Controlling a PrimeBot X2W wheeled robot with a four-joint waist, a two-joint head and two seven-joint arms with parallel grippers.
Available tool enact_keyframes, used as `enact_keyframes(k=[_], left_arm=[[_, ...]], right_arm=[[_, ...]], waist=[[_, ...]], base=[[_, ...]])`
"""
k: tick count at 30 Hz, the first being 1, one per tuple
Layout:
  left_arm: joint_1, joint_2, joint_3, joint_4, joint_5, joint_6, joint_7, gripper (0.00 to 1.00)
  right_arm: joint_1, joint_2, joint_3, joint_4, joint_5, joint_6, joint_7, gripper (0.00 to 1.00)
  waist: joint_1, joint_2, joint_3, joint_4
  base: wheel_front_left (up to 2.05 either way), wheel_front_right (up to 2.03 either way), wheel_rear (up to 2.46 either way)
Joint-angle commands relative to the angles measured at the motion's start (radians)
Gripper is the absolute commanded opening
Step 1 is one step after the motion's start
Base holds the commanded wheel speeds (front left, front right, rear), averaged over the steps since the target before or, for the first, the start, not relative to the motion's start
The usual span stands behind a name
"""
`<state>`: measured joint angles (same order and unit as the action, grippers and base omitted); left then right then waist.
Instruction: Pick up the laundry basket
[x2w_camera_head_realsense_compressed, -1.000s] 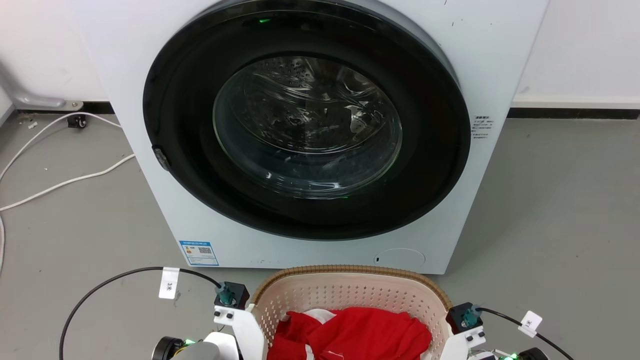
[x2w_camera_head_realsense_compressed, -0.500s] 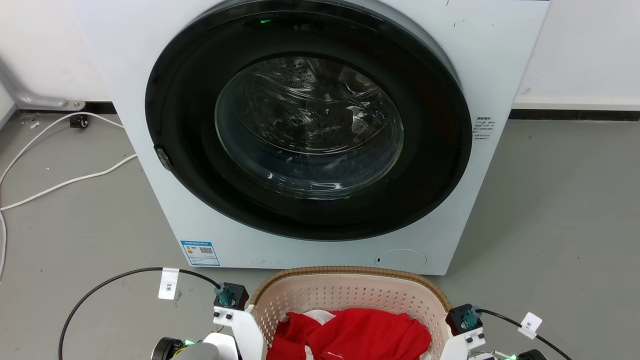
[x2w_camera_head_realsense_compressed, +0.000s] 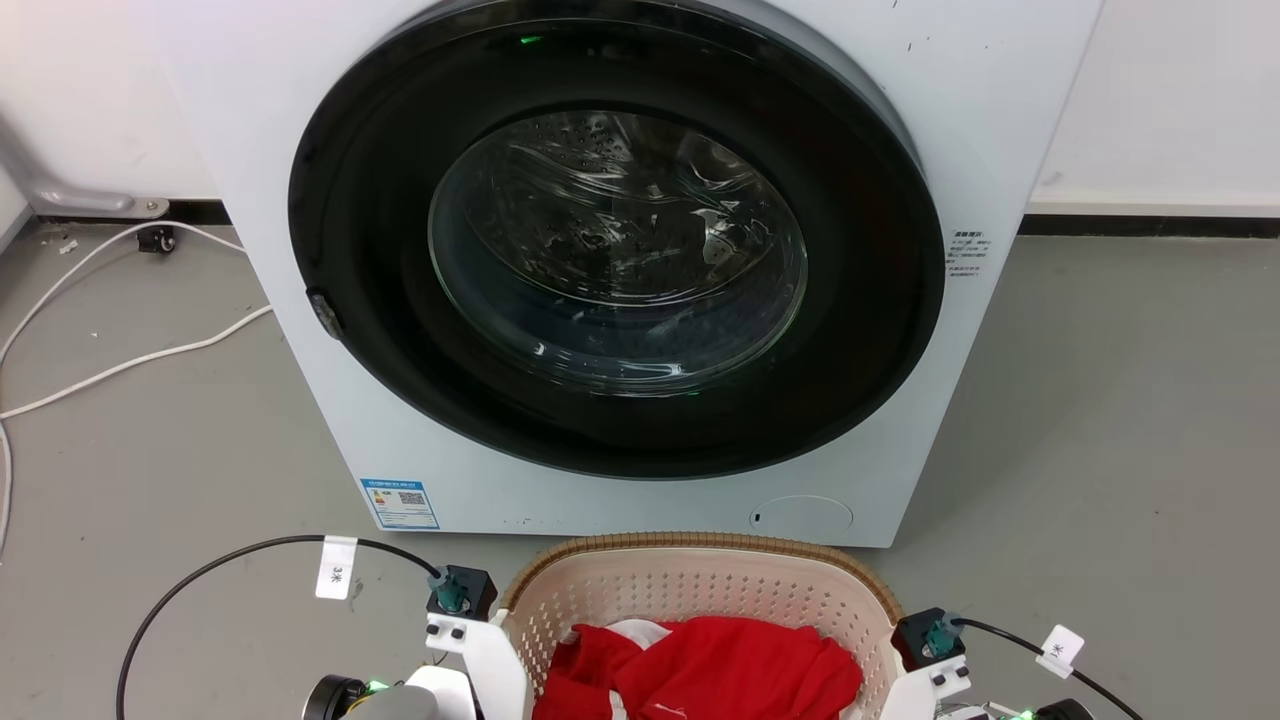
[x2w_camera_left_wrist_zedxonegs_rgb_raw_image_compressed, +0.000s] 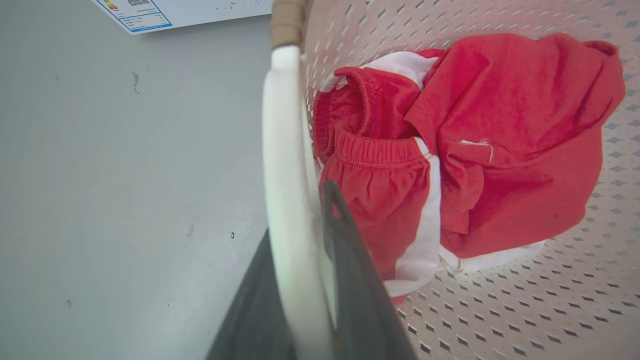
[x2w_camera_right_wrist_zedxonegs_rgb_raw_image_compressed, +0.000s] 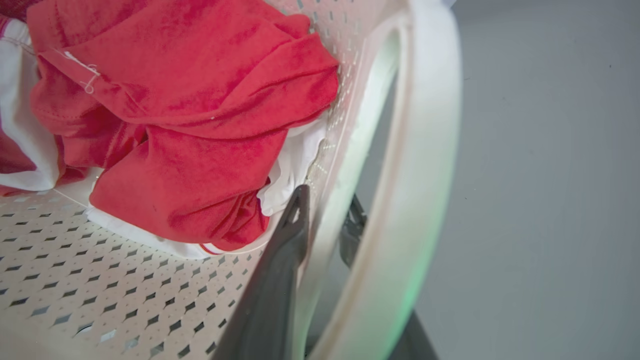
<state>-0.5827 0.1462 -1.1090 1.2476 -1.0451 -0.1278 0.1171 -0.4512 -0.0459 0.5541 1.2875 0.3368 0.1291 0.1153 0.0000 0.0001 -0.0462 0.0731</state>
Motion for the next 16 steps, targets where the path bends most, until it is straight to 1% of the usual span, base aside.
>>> enact_keyframes(k=[1, 16], left_arm=[[-0.020, 0.008, -0.005, -0.001, -0.003, -0.003, -0.008, 0.00], [-0.024, 0.007, -0.028, 0.002, -0.028, -0.003, -0.017, 0.00]], right_arm=[[0.002, -0.008, 0.002, 0.001, -0.001, 0.003, -0.001, 0.00], [0.004, -0.008, 0.002, 0.001, 0.000, 0.003, -0.002, 0.00]], waist=[[0.0000, -0.0001, 0.000, 0.000], [0.0000, -0.0001, 0.006, -0.002]], base=[[0.00, 0.00, 0.00], [0.00, 0.00, 0.00]])
